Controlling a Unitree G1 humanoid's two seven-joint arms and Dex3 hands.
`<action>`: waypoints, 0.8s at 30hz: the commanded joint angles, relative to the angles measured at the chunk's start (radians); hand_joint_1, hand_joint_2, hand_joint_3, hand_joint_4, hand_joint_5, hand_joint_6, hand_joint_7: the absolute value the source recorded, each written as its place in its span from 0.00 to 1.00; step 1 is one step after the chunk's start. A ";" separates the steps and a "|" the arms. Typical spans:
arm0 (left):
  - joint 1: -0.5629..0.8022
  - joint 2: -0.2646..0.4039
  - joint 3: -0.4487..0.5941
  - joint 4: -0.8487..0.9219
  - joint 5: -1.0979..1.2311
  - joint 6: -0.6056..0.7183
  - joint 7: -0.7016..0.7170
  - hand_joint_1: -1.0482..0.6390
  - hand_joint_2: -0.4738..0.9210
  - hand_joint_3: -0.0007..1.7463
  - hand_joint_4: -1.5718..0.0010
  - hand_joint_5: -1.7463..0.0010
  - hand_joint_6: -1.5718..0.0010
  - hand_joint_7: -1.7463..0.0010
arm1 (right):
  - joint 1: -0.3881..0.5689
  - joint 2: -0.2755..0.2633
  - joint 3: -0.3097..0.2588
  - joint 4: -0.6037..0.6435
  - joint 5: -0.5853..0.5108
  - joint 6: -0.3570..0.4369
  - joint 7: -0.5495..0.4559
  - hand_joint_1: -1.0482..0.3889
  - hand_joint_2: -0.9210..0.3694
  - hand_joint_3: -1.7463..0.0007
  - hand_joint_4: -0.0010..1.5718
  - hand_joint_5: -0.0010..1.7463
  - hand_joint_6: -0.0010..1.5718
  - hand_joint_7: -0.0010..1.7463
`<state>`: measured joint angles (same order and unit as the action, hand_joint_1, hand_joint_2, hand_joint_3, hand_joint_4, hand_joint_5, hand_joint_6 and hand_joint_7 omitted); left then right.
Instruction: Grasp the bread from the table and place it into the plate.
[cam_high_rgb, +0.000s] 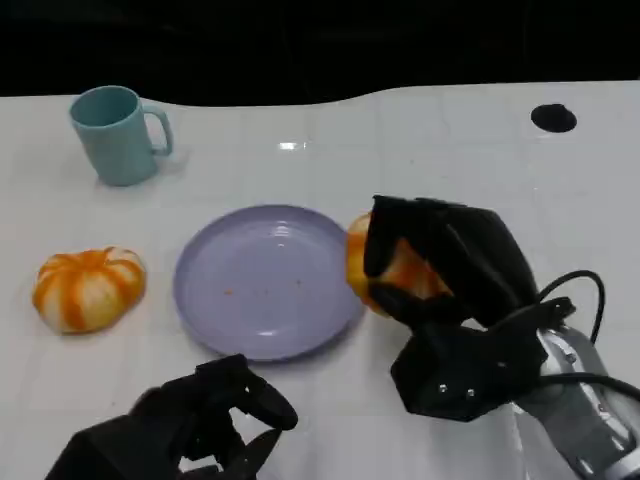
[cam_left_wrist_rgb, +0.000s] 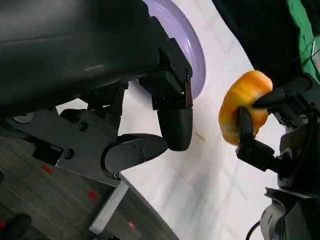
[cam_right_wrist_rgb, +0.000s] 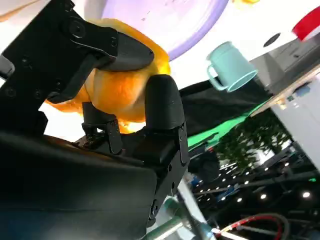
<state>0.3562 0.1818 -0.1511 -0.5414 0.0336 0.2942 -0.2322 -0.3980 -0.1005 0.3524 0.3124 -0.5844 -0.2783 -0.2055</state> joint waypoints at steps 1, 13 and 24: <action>-0.002 0.009 0.003 0.004 0.011 -0.012 0.010 0.47 0.88 0.42 0.60 0.00 0.60 0.26 | -0.056 0.028 0.019 0.034 0.006 -0.016 0.011 0.65 0.50 0.19 0.64 1.00 0.47 1.00; 0.000 -0.002 -0.016 0.003 0.026 -0.027 0.018 0.47 0.86 0.45 0.55 0.00 0.60 0.24 | -0.197 0.135 0.059 0.237 0.015 -0.050 0.008 0.62 0.50 0.21 0.63 1.00 0.45 1.00; 0.022 -0.012 -0.020 -0.016 0.021 -0.015 0.019 0.48 0.87 0.45 0.60 0.00 0.61 0.25 | -0.288 0.170 0.066 0.389 0.058 0.009 0.129 0.56 0.28 0.60 0.42 0.71 0.52 0.33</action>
<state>0.3684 0.1615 -0.1726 -0.5443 0.0533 0.2797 -0.2188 -0.6405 0.0750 0.4170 0.6764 -0.5400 -0.2835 -0.1147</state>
